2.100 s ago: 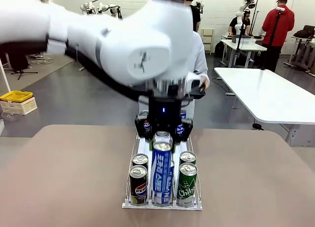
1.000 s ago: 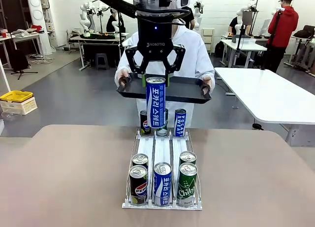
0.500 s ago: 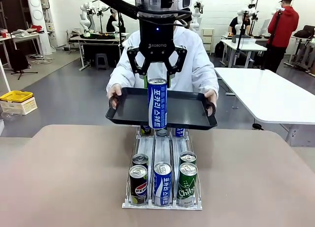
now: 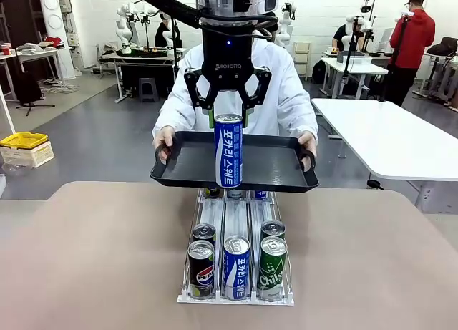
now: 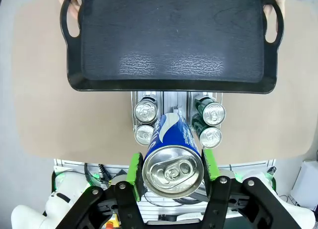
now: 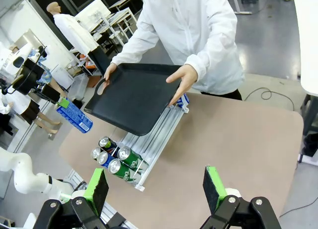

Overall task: Retrieve and hand over the desired beverage to the person.
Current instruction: Place the picked can on the Handle tray extended by the person.

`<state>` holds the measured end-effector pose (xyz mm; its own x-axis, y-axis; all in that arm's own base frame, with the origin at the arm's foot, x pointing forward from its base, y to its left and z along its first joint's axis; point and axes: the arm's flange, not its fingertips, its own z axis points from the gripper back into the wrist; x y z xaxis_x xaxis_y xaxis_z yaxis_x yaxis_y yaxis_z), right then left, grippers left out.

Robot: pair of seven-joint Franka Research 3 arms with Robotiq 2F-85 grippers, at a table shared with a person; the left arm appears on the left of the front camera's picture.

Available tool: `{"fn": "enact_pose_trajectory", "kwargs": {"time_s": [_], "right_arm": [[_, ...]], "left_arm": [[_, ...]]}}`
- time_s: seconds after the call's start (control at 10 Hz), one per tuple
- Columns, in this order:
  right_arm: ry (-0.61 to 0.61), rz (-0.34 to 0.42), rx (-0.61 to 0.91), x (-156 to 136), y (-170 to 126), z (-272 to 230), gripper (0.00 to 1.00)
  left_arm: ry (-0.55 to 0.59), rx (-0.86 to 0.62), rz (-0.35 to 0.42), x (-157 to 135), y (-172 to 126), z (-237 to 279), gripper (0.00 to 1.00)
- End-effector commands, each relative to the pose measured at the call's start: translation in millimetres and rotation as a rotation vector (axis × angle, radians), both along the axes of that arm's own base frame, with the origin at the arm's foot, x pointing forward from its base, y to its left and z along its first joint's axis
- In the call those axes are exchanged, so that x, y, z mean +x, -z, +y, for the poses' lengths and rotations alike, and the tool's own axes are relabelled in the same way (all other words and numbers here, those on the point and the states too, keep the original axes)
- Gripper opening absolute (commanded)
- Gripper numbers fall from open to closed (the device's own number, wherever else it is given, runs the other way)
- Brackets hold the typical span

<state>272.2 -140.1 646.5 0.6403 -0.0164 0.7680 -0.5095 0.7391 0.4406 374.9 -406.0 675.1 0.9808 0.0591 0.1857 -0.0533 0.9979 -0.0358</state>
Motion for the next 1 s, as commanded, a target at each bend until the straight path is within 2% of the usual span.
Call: {"fn": "enact_pose_trajectory", "kwargs": {"time_s": [0.0, 0.9], "right_arm": [[-0.018, -0.016, 0.022, 2.0, -1.2, -0.2, 1.0], [-0.018, -0.016, 0.022, 2.0, -1.2, -0.2, 1.0]], "left_arm": [[-0.005, 0.001, -0.005, -3.3, -2.2, 2.7, 0.01], [-0.005, 0.001, -0.005, -3.3, -2.2, 2.7, 0.01]]}}
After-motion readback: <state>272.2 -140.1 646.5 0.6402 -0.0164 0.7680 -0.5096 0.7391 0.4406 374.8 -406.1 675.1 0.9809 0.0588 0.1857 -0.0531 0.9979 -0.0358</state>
